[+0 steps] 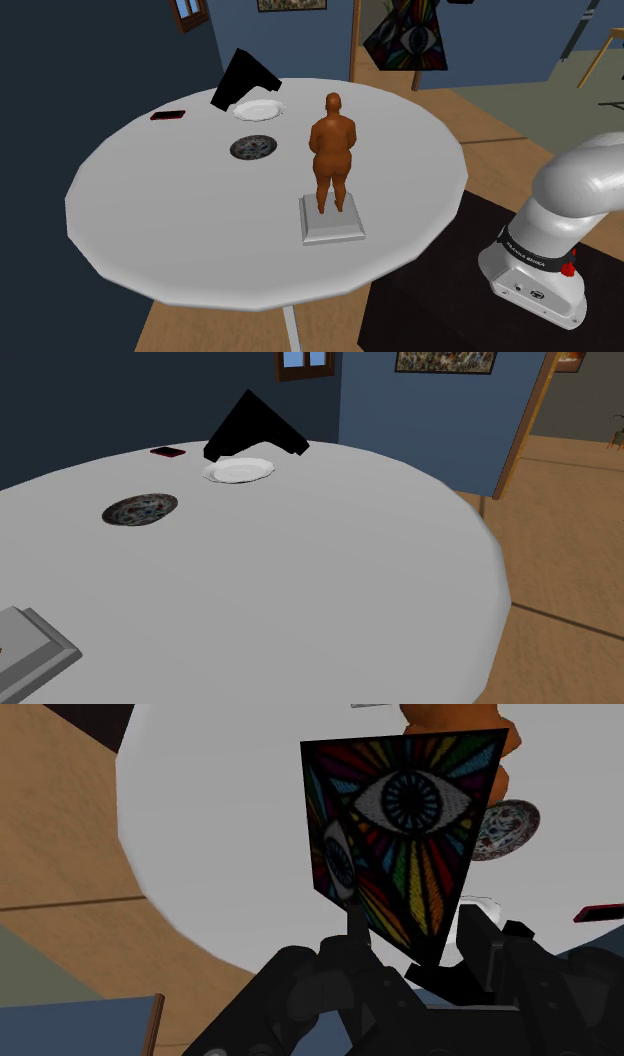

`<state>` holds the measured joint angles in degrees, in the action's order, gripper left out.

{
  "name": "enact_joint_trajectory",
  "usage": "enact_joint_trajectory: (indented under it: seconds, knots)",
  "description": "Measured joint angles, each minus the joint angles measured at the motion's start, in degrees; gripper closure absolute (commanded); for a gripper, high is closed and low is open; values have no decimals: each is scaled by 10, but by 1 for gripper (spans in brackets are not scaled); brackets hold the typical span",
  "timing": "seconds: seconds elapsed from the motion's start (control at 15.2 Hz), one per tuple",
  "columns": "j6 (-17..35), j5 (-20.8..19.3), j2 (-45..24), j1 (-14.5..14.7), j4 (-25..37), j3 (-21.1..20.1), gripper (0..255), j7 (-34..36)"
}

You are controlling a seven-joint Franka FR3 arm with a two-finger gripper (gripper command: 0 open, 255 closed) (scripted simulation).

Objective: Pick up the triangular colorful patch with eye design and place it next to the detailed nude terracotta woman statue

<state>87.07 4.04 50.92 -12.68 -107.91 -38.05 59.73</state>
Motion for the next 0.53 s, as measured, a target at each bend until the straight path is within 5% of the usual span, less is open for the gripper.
enact_joint_trajectory:
  seconds: [0.33,0.53]
  knots:
    - [-62,24,3,-7,68,-56,255,54]
    - [-58,34,15,0,53,-67,255,68]
